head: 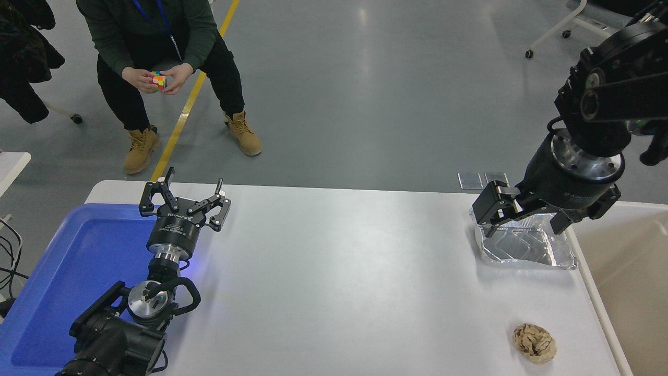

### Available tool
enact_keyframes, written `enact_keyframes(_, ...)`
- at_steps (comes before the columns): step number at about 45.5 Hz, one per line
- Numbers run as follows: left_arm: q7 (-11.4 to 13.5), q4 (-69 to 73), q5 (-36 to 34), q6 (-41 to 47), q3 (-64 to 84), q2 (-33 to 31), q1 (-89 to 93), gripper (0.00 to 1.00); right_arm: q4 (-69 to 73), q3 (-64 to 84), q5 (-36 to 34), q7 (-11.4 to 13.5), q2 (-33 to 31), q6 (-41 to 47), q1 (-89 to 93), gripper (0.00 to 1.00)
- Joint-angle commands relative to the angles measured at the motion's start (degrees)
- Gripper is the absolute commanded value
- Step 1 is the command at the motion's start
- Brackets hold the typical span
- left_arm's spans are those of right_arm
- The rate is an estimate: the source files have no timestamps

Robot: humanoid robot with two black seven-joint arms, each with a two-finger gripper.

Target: Pick up foil plate and place in dustbin

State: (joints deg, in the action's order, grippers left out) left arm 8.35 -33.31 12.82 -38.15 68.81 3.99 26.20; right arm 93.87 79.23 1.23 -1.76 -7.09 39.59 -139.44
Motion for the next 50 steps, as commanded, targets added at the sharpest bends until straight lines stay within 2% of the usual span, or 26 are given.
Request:
enact_keyframes(1, 0.09, 0.0, -0.17, 0.01, 0.1, -0.03, -0.01, 0.99, -0.09, -0.21, 0.0, 0.0, -0.03, -0.04, -0.04, 1.0)
enact_keyframes(11, 0.0, 0.0, -0.17, 0.01, 0.01, 0.05, 0.08, 0.99, -0.61, -0.04, 0.44, 0.0, -0.29, -0.04, 0.05, 1.0)
enact_keyframes(26, 0.0, 0.0, -0.08, 0.01, 0.01, 0.06, -0.01, 0.99, -7.64, -0.13, 6.85, 0.0, -1.35, -0.74, 5.4, 1.0)
enact_keyframes(36, 0.0, 0.0, -0.17, 0.01, 0.01, 0.06, -0.01, 0.99, -11.6, 0.4, 13.27, 0.0, -2.66, -4.87, 11.38, 1.0)
enact_keyframes(50, 0.0, 0.0, -0.17, 0.01, -0.08, 0.06, -0.01, 0.99, -25.56, -0.74, 16.79, 0.09, -3.46, -11.73, 25.87, 1.0)
